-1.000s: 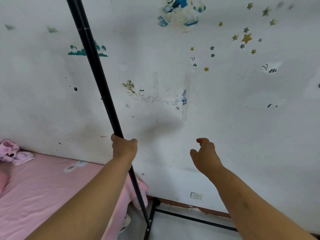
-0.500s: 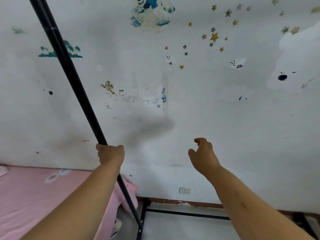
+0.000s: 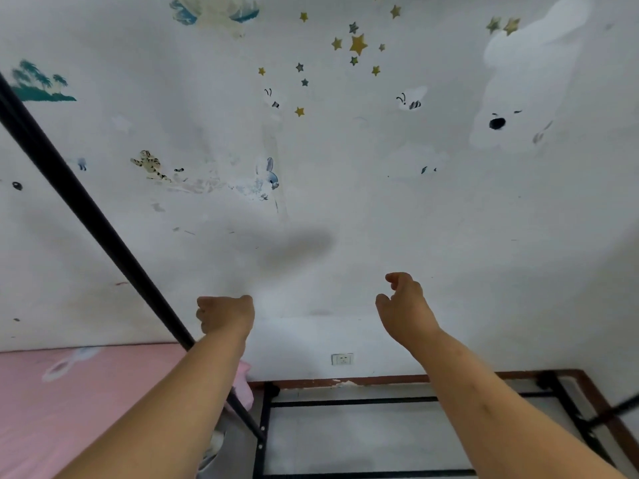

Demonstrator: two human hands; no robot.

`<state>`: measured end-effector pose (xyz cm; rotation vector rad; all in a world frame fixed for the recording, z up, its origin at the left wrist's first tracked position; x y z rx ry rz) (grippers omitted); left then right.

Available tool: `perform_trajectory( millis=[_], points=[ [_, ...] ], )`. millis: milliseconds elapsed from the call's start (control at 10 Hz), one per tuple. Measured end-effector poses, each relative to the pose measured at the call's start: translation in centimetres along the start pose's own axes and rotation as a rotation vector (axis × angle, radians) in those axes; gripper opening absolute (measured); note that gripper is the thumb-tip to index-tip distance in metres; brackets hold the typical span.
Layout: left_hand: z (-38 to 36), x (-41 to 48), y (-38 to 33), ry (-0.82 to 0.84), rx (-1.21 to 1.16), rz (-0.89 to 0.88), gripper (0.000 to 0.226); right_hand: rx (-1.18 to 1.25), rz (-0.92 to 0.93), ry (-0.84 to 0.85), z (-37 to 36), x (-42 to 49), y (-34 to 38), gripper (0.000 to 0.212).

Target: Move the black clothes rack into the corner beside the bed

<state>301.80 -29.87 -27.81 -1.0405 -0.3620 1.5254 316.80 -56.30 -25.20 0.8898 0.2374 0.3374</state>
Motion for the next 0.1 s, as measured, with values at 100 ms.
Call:
perform_trajectory(
  millis=[100],
  points=[
    [-2.18,-1.69,0.42,0.001,0.042,-0.013,0.061,0.027,-0.039,-0.005,1.40,0.10,-1.24,0.045]
  ],
)
Point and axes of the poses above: each hand's wrist, its own x-axis towards the middle knuckle, its own z-axis out of the back of the hand, y = z × x, the point moved 5 cm from there along x, towards the middle knuckle, and after that the axes turned 5 degrees about z, right-handed, at the moved point
